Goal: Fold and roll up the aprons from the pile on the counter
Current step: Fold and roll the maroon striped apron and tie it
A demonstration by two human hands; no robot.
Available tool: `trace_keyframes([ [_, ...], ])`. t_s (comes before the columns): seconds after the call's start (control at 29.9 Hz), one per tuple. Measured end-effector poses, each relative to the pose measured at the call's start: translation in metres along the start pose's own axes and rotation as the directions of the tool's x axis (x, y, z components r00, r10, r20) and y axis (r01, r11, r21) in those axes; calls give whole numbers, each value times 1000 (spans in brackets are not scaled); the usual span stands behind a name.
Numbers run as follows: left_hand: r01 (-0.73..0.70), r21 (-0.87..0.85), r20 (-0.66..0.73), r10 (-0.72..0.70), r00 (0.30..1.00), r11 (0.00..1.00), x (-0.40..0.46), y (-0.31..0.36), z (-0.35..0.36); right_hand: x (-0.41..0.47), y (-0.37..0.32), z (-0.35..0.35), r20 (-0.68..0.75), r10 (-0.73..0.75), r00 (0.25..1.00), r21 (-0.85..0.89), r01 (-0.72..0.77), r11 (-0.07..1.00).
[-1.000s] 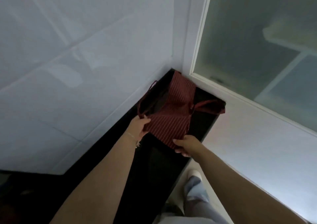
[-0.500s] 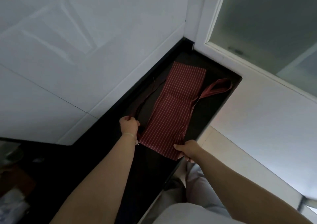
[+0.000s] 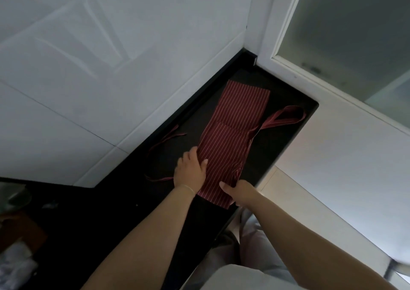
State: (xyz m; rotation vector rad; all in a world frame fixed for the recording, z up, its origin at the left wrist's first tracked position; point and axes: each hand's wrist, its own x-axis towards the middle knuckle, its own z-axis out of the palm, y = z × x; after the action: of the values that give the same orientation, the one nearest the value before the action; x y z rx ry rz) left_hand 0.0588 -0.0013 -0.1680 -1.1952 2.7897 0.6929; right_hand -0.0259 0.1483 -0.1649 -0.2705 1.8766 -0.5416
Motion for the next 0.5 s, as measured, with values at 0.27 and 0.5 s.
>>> trace_keyframes([
  [0.27,227,-169,-10,-232,973,959,11,-6,9,4,9,-2,-153,-193,969,-150,170,974],
  [0.5,35,154,-91,-21,996,987,7,6,20,8,-2,-19,79,-35,996,164,22,986],
])
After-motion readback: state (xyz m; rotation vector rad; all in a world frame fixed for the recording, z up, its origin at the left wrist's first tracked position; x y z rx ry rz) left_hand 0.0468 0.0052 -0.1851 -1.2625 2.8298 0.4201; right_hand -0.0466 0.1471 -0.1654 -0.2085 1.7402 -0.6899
